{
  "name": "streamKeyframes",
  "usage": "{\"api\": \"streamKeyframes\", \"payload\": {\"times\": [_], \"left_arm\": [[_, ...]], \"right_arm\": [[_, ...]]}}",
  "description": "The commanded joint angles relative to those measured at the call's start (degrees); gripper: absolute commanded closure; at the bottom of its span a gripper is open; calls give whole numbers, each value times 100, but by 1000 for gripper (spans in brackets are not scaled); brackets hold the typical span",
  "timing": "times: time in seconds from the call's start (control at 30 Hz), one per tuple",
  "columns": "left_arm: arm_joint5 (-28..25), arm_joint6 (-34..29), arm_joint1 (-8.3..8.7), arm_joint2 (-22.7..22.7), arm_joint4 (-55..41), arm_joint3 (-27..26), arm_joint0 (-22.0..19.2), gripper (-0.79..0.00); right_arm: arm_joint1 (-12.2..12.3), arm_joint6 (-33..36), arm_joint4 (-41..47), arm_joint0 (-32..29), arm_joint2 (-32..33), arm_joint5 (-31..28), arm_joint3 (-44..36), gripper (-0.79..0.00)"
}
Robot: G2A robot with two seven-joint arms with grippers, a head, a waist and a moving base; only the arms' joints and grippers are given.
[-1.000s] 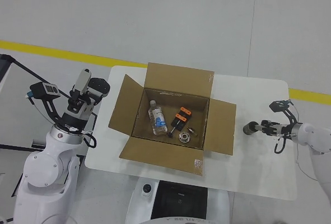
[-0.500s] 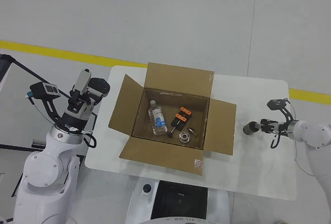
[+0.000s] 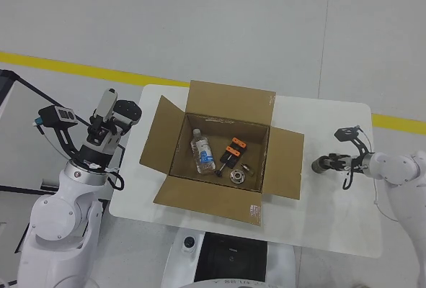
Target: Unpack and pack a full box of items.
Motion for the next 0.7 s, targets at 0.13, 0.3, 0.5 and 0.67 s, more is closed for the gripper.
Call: {"api": "streamKeyframes", "payload": {"times": [0.13,0.3,0.5,0.67], "left_arm": [[0,0,0,0,0,0,0,-785],[0,0,0,0,0,0,0,-785],[0,0,0,0,0,0,0,-785],[0,0,0,0,0,0,0,-785]], "right_arm": [[25,-24,-19,28,12,-65,-7,0],[94,98,208,-34,222,-158,-186,0],[277,425,673,-314,945,-209,-1414,0],[406,738,1280,-465,1536,-423,-2434,0]]}}
